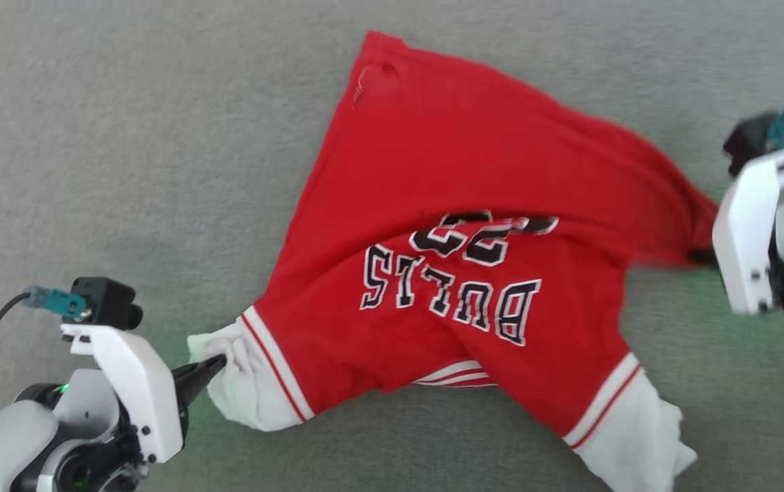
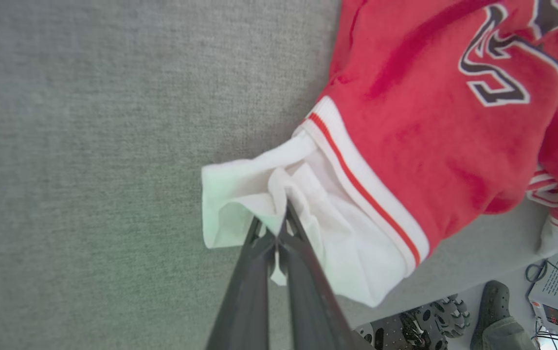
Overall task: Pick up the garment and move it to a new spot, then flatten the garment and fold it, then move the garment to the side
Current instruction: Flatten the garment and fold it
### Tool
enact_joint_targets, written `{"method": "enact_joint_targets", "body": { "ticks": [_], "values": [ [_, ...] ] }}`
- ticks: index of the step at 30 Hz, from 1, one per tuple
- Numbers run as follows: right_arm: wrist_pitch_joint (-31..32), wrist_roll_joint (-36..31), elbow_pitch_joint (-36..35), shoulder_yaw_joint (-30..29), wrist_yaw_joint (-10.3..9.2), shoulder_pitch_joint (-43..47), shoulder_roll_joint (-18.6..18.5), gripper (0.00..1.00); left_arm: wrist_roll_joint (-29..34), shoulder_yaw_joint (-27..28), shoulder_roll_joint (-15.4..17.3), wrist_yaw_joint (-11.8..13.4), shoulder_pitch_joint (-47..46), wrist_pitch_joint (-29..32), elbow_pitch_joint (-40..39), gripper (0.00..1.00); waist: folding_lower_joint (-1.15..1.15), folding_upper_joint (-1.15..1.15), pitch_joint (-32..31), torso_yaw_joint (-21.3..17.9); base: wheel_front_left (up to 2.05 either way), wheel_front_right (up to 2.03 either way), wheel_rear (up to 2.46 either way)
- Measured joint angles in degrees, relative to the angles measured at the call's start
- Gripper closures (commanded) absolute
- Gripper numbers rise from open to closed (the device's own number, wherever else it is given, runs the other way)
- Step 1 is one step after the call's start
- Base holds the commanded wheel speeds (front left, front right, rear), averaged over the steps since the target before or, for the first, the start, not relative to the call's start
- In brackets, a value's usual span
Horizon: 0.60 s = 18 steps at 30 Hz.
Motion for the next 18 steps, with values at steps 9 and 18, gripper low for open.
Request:
{"method": "enact_joint_targets", "body": {
  "ticks": [9,18],
  "values": [
    [7.7,0.9,-15.4,-9.2,0.00,17.2,1.4,1.00,-1.0,0.8,2.8,1.8,2.1,-0.4,-3.1,1.00,0.00,0.00,-2.2,-3.8,0.00,0.00,0.00],
    [3.4,-5.0,-15.2,-14.0,0.01,24.3,7.5,0.97,-1.0,0.9,2.7,2.1,2.2,-0.3,-3.8,1.00,0.00,0.00,-2.0,-4.1,0.00,0.00,0.00]
  ]
}}
